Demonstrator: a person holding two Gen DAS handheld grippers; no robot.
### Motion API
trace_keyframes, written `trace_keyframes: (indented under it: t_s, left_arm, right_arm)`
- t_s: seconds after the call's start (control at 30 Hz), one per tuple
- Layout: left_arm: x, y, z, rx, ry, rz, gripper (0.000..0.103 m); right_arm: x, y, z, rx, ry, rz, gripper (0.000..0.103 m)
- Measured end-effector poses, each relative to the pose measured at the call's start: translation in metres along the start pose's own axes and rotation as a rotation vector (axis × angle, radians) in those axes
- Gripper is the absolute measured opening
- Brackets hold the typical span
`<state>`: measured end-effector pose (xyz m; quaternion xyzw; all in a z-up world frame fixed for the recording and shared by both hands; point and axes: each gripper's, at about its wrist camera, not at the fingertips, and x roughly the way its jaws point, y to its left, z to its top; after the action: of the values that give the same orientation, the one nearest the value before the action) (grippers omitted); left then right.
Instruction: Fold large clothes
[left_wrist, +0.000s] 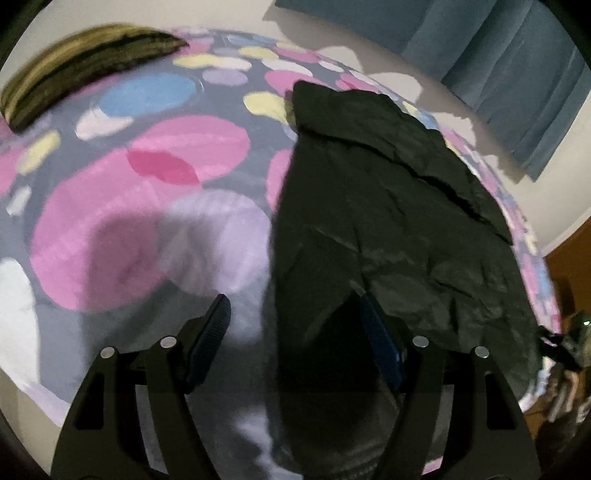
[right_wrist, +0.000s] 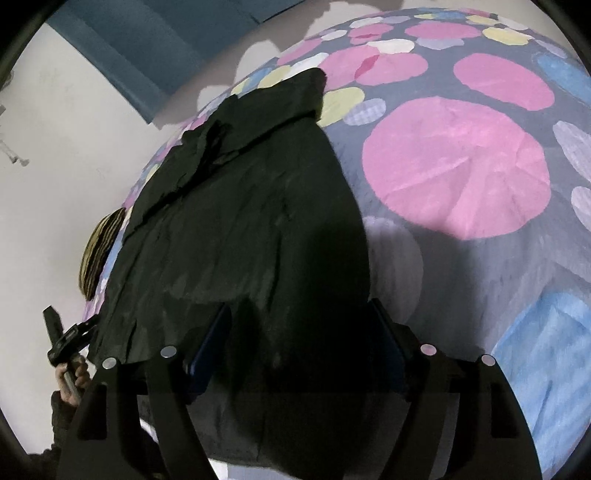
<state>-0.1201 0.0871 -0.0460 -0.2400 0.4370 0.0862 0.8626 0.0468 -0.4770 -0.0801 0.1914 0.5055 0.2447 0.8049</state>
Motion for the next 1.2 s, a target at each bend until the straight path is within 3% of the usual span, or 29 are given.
trace_keyframes:
  t_s: [0.13, 0.3, 0.43, 0.63, 0.73, 0.8, 0.87, 0.97, 1.2]
  left_arm:
    - [0.001, 0.000, -0.007, -0.011, 0.029, -0.083, 0.071]
    - [0.002, -0.009, -0.019, 0.024, 0.080, -0.199, 0.071]
    - [0.002, -0.018, -0.024, 0.066, 0.086, -0.229, 0.068]
    - [0.007, -0.016, -0.024, 0.032, 0.107, -0.266, 0.055]
    - [0.007, -0.020, -0.026, 0.037, 0.114, -0.253, 0.048]
    - [0.005, -0.023, -0.028, 0.045, 0.121, -0.252, 0.043]
    - [0.005, -0.025, -0.028, 0.056, 0.115, -0.242, 0.028]
    - [0.001, -0.025, -0.026, 0.052, 0.092, -0.261, 0.016]
    - [-0.023, -0.016, -0.012, -0.067, 0.034, -0.455, 0.012]
  right_arm:
    - [0.001, 0.001, -0.006, 0.019, 0.026, 0.079, 0.076]
    - [0.002, 0.010, -0.012, -0.023, 0.056, 0.097, 0.076]
    - [0.001, 0.011, -0.018, -0.008, 0.084, 0.151, 0.076]
    - [-0.003, 0.000, -0.023, 0.053, 0.102, 0.244, 0.074]
    - [-0.001, -0.005, -0.022, 0.074, 0.101, 0.230, 0.058]
    - [0.000, -0.009, -0.022, 0.087, 0.100, 0.211, 0.042]
    - [0.001, -0.010, -0.022, 0.085, 0.103, 0.199, 0.034]
    - [0.003, -0.010, -0.021, 0.085, 0.114, 0.218, 0.026]
    - [-0.017, -0.008, -0.008, 0.155, 0.058, 0.477, 0.019]
